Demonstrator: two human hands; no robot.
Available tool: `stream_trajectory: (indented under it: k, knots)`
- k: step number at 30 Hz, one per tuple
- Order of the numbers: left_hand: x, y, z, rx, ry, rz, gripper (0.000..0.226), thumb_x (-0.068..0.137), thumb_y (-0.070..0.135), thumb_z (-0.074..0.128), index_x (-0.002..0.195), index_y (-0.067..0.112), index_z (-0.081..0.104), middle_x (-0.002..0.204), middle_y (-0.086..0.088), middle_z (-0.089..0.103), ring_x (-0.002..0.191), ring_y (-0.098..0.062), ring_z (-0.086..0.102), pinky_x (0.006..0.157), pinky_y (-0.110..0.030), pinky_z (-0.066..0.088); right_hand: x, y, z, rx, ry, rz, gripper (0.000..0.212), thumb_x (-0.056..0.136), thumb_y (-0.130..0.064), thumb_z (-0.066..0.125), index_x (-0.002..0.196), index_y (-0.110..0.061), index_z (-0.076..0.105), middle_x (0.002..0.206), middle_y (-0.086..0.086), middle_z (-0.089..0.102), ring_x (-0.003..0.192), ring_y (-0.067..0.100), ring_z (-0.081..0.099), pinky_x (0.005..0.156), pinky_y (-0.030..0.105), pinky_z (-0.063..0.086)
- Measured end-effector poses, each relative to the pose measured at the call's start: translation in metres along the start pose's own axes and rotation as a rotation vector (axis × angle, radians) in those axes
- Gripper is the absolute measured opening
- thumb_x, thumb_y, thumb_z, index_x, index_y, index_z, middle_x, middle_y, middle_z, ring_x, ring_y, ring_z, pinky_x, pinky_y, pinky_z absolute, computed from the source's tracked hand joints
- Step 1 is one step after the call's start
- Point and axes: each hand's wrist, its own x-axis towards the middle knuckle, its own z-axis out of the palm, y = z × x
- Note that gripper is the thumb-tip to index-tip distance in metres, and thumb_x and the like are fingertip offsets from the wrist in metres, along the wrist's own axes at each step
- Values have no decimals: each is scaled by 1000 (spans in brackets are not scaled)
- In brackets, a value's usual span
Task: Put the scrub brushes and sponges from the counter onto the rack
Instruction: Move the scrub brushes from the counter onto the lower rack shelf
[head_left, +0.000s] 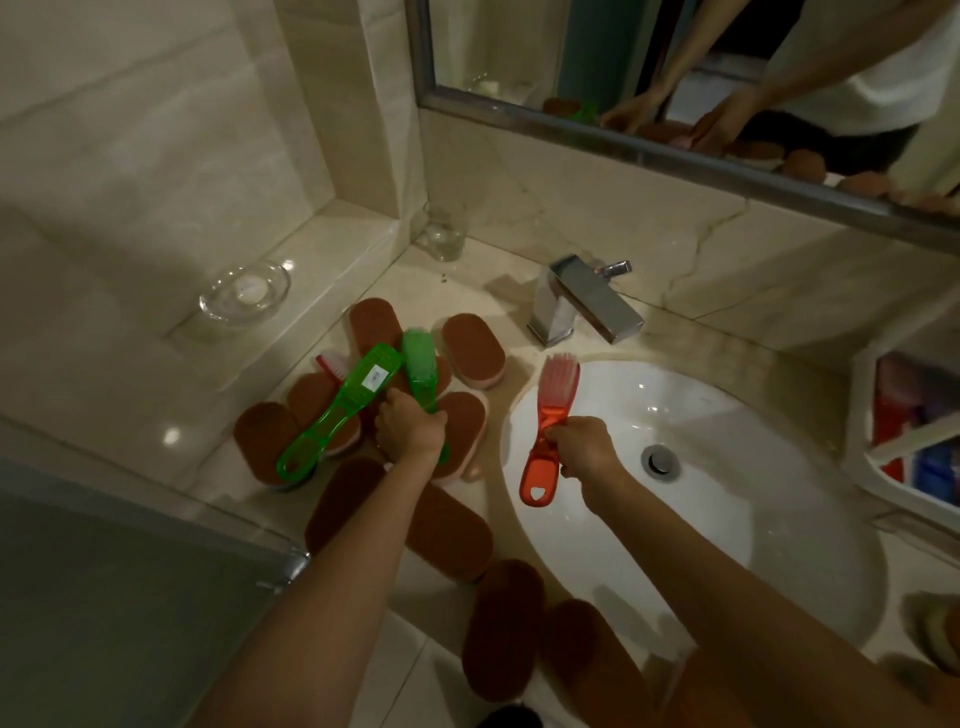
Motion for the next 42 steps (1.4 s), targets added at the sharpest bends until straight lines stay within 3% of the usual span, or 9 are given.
stream_trajectory:
  k: [9, 13, 16, 22, 26, 30, 36, 39, 42]
  knots:
    - [-15, 19, -13, -333, -99, 129, 19, 92, 10, 46, 105, -2, 53, 106, -24, 66, 94, -41, 67, 79, -43, 56, -9, -4, -15, 23, 14, -73, 7, 93, -5, 46, 89, -5, 51, 81, 10, 57, 66, 17, 54, 54, 19, 39]
    - [-63, 31, -30, -399, -369, 260, 10, 96, 12, 43, 92, 7, 50, 65, -9, 58, 43, -12, 58, 46, -21, 46, -29, 14, -45, 43, 16, -89, 10, 94, -4, 45, 97, -4, 55, 91, 12, 59, 63, 12, 57, 52, 16, 40]
    - [-97, 39, -29, -311, -562, 308, 17, 98, 11, 39, 89, 4, 52, 58, -8, 54, 23, -1, 43, 29, -10, 31, -45, 43, -75, 60, 33, -87, 16, 94, 0, 44, 100, 3, 58, 90, 14, 60, 61, 10, 57, 51, 15, 42]
    - [-167, 66, 19, -84, -819, 493, 27, 96, 10, 43, 72, 12, 54, 58, -6, 56, 25, 0, 45, 31, -11, 34, -71, 111, -143, 125, 202, 7, 23, 93, 0, 46, 111, 8, 59, 94, 22, 64, 58, 11, 56, 42, 9, 41]
    - [-211, 89, 61, 11, -923, 616, 28, 95, 10, 46, 68, 14, 54, 57, -2, 55, 38, -5, 52, 41, -17, 43, -84, 145, -187, 271, 314, 34, 16, 93, 0, 46, 88, -6, 60, 74, 7, 59, 59, 15, 53, 46, 10, 41]
    - [-263, 122, 96, 80, -1005, 698, 21, 96, 11, 43, 80, 5, 55, 58, -3, 57, 25, 0, 46, 37, -17, 39, -96, 179, -234, 499, 434, 44, 23, 93, 4, 45, 81, -3, 63, 74, 7, 61, 62, 17, 62, 68, 26, 55]
    - [-330, 171, 148, 82, -1006, 761, 29, 97, 10, 37, 70, 14, 49, 56, -4, 58, 21, -3, 45, 31, -15, 40, -94, 202, -319, 370, 557, 60, 17, 92, 0, 48, 80, -3, 61, 63, 4, 56, 48, 8, 55, 43, 13, 44]
    - [-350, 197, 172, 54, -944, 788, 28, 97, 9, 32, 72, 12, 44, 54, -5, 55, 19, -3, 43, 29, -14, 36, -74, 199, -361, 334, 607, 66, 20, 91, -2, 49, 94, 11, 64, 65, 7, 57, 58, 19, 55, 58, 33, 47]
    - [-359, 223, 195, 57, -850, 790, 31, 97, 10, 30, 68, 12, 41, 50, -4, 51, 18, -4, 43, 33, -19, 38, -51, 186, -397, 224, 604, 35, 25, 92, -3, 47, 108, 11, 61, 89, 22, 62, 73, 26, 55, 69, 39, 46]
